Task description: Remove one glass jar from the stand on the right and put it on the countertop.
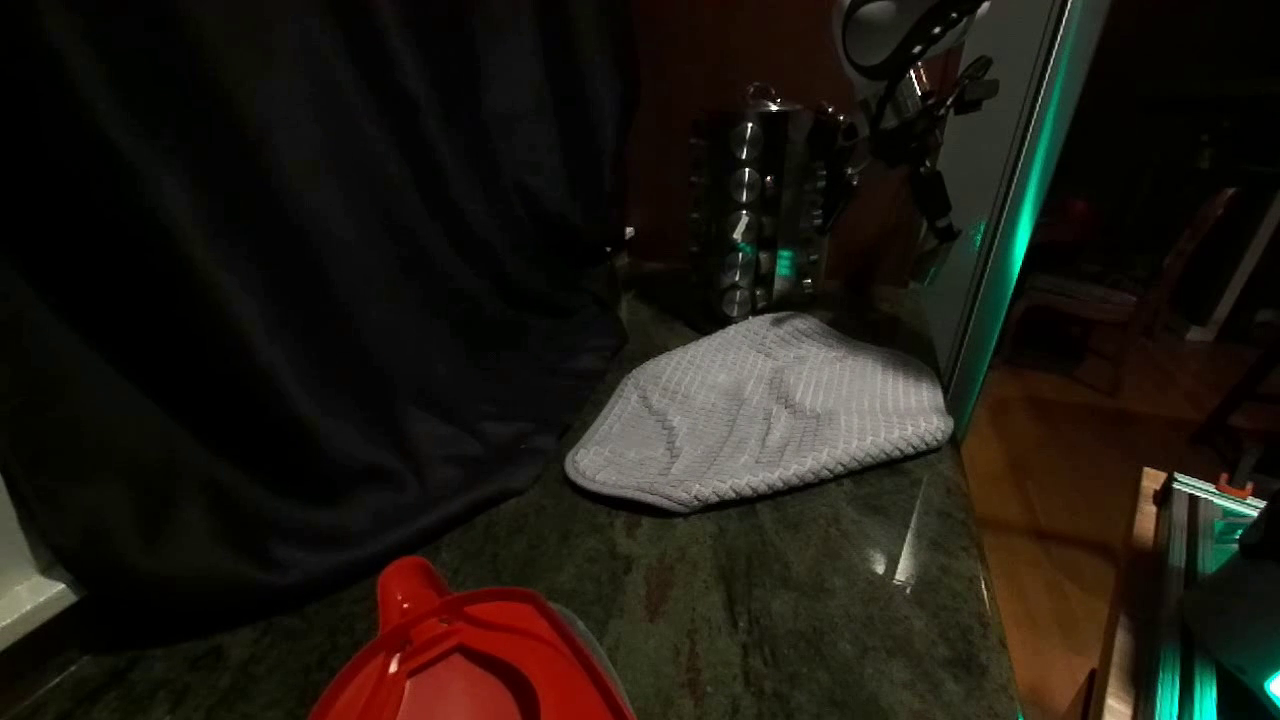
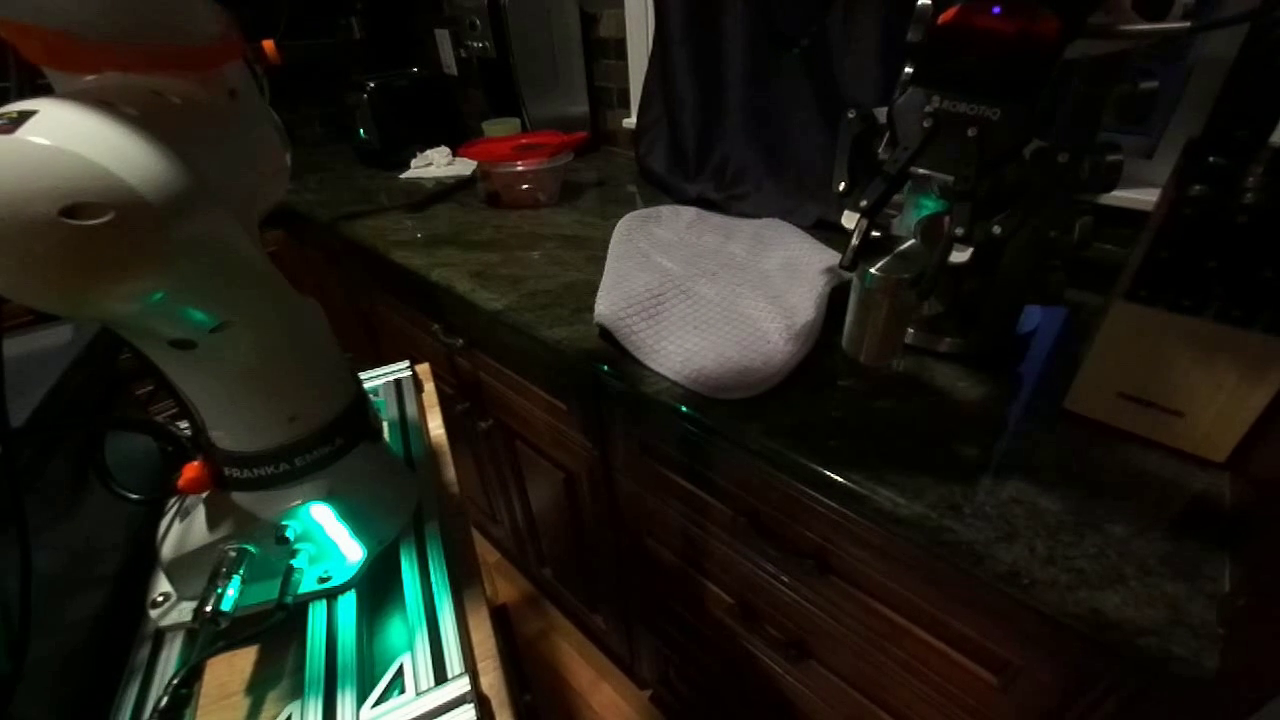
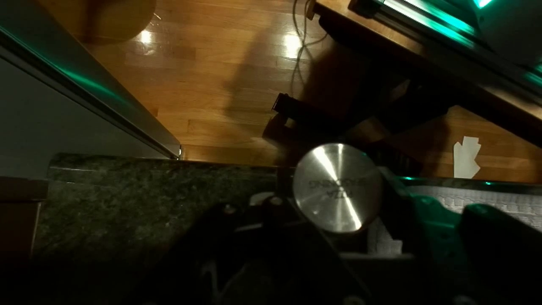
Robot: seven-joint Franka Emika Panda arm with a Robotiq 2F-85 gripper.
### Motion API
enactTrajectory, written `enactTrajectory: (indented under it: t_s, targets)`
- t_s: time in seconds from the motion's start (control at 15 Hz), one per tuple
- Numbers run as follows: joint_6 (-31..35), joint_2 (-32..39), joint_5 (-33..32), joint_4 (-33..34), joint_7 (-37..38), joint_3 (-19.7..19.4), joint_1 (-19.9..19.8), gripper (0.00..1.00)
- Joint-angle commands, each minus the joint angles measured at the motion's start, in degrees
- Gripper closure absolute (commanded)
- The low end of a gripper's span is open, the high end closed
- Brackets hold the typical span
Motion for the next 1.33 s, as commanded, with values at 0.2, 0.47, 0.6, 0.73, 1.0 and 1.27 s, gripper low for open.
enactTrajectory:
  t_s: [0.2, 0.47, 0.6, 0.73, 1.0, 1.27]
  targets:
    - [-12.92, -4.32, 1.61, 8.39, -0.08, 1.47, 0.96, 0.75]
    - [-18.52, -1.17, 1.98, 18.8, 0.78, 2.9, 2.46, 0.75]
    - [-19.93, 1.15, 2.02, 23.52, 1.36, 3.69, 3.17, 0.75]
    - [-21.47, 3.63, 2.09, 28.0, 2.06, 4.51, 3.67, 0.75]
    - [-28.21, 9.06, 2.48, 38.45, 2.75, 5.63, 3.99, 0.75]
    - [-32.68, 13.93, 3.22, 47.83, 3.49, 6.19, 3.4, 0.75]
